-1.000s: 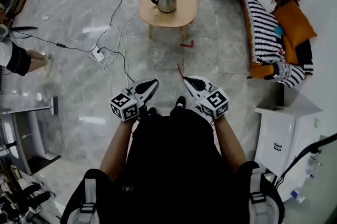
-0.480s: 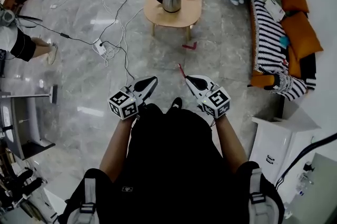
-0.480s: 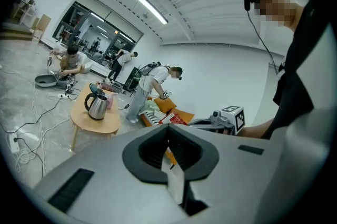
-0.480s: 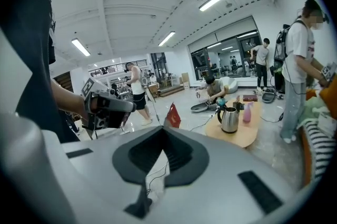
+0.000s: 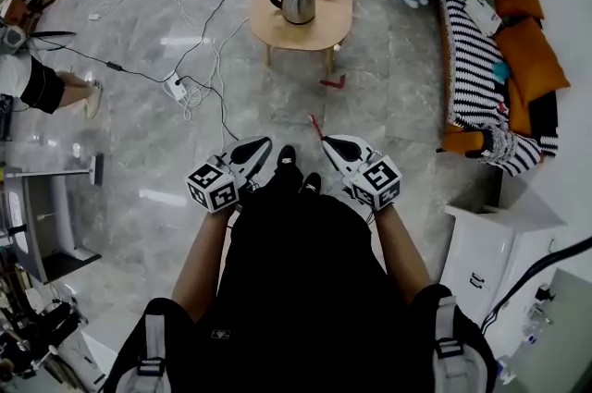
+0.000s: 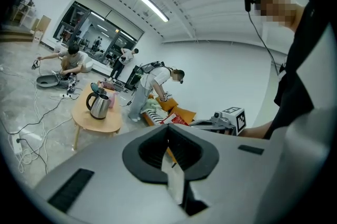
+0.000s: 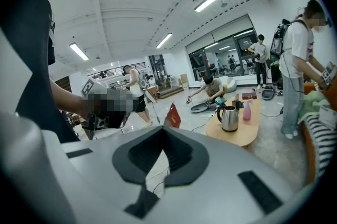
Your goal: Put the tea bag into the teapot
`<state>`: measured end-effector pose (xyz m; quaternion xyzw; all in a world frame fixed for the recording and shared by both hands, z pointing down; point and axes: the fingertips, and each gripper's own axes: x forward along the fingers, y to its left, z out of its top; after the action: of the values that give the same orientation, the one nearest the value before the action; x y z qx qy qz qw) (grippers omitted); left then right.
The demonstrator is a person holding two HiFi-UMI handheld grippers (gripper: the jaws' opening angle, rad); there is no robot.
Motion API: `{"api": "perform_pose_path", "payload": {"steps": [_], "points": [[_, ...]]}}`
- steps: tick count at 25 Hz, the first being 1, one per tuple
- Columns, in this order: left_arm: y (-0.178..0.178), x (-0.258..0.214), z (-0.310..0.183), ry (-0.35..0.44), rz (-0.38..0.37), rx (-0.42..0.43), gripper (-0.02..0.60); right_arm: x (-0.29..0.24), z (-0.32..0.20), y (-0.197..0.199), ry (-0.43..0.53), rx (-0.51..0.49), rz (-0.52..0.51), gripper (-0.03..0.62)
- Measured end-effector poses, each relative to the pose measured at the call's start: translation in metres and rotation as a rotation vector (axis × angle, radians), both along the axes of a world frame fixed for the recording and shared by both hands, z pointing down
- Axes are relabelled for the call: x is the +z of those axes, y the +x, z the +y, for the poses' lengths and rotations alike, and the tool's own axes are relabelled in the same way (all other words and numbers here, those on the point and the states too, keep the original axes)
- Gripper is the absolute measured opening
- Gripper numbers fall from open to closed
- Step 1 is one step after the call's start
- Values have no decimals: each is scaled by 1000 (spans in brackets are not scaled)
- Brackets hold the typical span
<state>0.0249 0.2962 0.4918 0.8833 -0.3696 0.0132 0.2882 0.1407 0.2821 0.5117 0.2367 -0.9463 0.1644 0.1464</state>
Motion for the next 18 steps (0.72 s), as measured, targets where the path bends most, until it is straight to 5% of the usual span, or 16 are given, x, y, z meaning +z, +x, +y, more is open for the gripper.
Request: {"api": "perform_pose_path", "payload": {"steps": [11,18], "points": [[-4,3,-57,-2,41,60,11,-6,-49,-15,3,23,40,6],[-36,4,-104,-4,44,101,11,-13,-95,-48,18,58,49,6]]}}
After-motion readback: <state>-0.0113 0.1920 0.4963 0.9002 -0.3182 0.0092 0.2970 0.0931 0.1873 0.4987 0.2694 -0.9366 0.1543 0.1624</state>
